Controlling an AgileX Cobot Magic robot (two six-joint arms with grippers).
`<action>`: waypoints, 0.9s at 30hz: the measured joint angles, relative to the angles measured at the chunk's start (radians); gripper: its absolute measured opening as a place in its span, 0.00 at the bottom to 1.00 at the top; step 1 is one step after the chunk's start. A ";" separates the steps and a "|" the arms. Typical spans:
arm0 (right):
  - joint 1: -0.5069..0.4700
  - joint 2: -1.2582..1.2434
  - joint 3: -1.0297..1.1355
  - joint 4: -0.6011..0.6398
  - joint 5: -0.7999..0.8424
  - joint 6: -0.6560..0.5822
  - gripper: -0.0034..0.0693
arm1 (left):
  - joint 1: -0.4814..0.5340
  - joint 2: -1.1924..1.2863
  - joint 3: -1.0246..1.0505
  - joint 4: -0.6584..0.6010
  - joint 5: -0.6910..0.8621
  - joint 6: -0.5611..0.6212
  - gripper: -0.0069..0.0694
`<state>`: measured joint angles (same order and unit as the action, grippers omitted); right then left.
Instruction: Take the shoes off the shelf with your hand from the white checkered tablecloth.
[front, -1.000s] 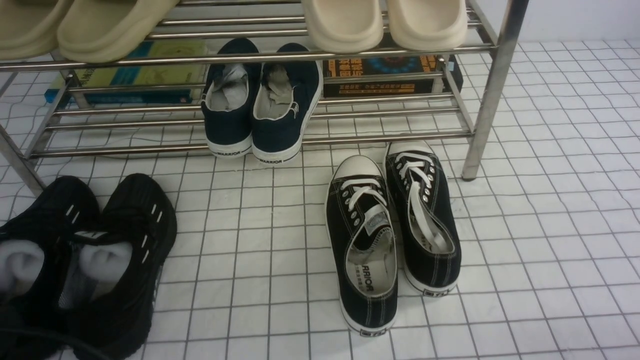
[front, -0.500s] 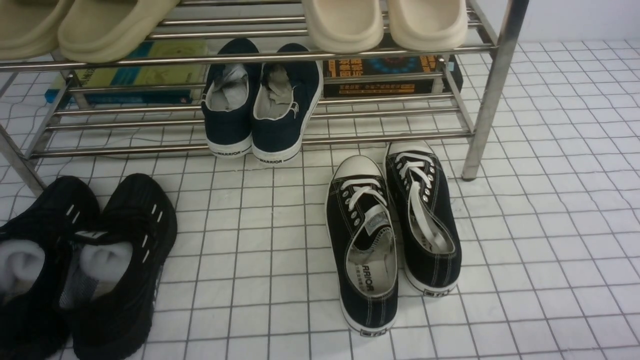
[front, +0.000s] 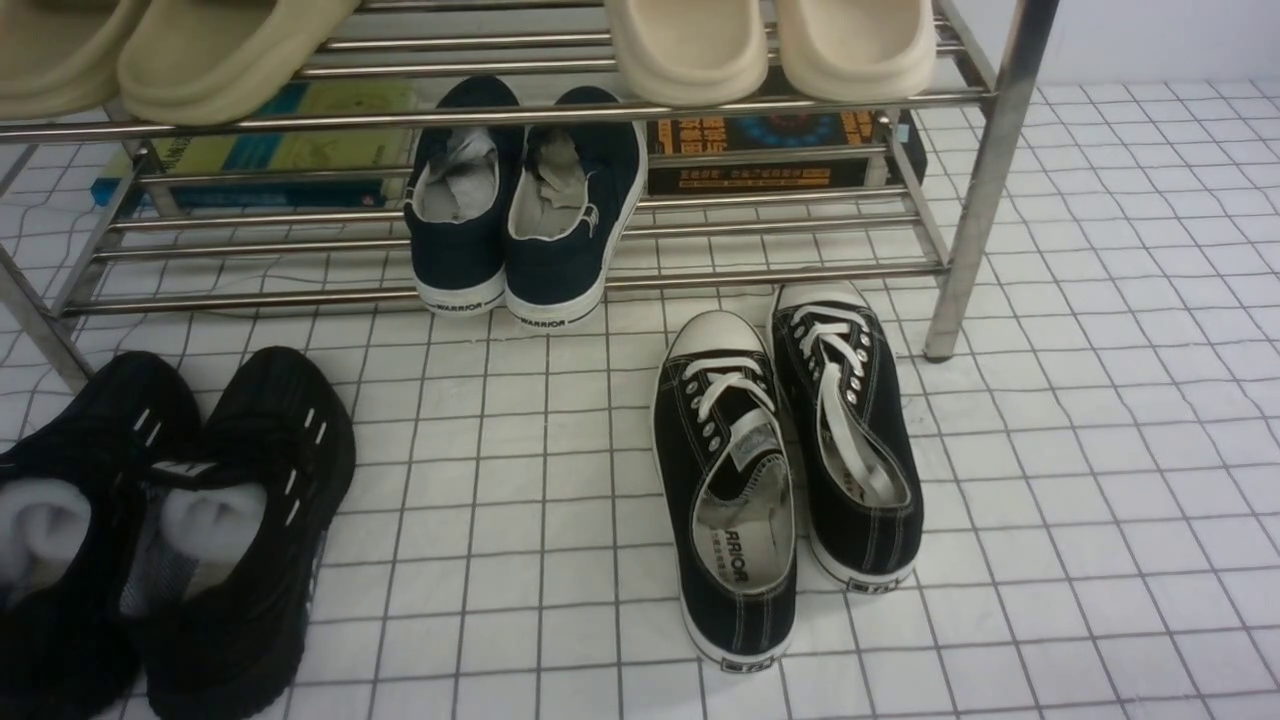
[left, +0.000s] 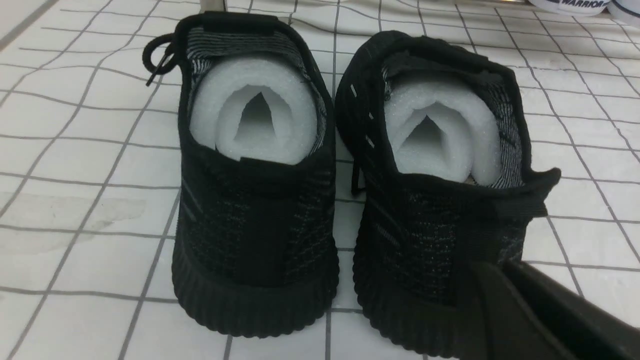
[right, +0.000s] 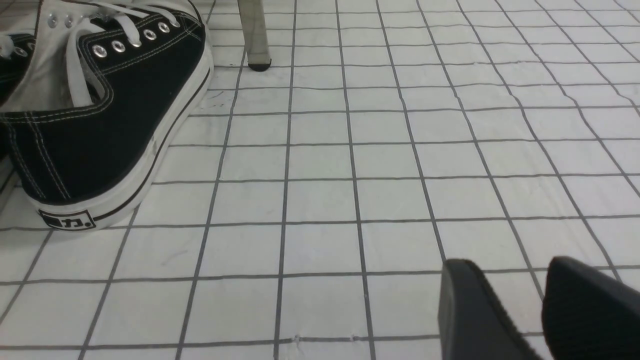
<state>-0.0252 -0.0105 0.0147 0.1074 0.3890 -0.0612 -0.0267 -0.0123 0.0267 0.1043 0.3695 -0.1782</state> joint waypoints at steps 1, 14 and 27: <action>0.000 0.000 0.000 0.000 0.000 0.000 0.38 | 0.001 0.000 0.000 0.000 0.000 0.000 0.17; 0.000 0.000 0.000 0.000 0.000 0.000 0.38 | 0.001 0.000 0.000 0.000 0.000 0.001 0.18; 0.000 0.000 0.000 0.000 0.000 0.000 0.38 | 0.001 0.000 0.000 0.000 0.000 0.001 0.19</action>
<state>-0.0252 -0.0105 0.0147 0.1074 0.3890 -0.0612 -0.0260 -0.0123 0.0267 0.1043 0.3695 -0.1773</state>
